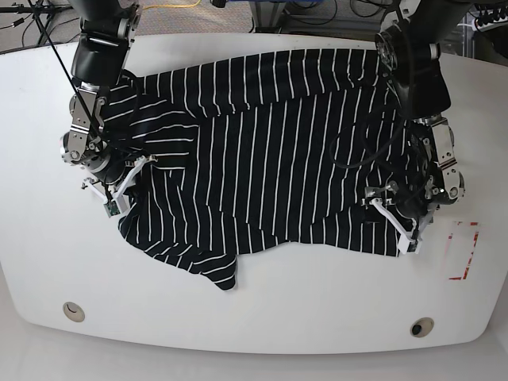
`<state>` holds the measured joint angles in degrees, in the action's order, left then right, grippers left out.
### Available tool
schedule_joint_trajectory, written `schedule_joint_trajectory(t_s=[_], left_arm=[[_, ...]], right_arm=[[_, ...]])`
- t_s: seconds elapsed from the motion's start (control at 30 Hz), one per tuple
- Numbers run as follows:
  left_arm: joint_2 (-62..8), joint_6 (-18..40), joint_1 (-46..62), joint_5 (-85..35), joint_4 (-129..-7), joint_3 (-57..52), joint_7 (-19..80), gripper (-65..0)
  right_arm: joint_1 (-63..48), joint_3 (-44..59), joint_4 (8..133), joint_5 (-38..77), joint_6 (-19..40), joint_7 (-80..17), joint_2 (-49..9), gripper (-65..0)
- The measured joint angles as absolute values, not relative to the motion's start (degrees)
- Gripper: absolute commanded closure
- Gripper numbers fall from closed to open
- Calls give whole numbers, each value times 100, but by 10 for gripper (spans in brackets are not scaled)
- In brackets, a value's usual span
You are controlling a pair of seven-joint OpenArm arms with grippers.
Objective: Fold the T-shirt properly
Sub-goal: 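Grasp the shirt's side edges with both grippers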
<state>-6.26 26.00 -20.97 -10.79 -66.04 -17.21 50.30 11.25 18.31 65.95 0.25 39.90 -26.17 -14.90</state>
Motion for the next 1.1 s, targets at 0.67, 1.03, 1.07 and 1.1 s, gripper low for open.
schedule_joint_trajectory(t_s=[0.67,1.03,1.07,1.1], left_arm=[[-622,2615,-2265,-1096,-6023,-1730,4670,-303],[-622,2569,-2633,-1048,-5537,-1728,4622,0],[-620,2571,-2622,-1050,-5505,-1717,4639,0],[-615,2571,-2604,-1052,-5498,-1712,4657,0]], right_arm=[[1127,1841,6602,25,3988,-2578,-1347,0],[1122,1841,6630,25,3990,-2582,-1347,0],[1109,1841,6678,19,3990,-2626,-1345,0],[1094,1841,6726,1,3992,-2648,-1345,0]])
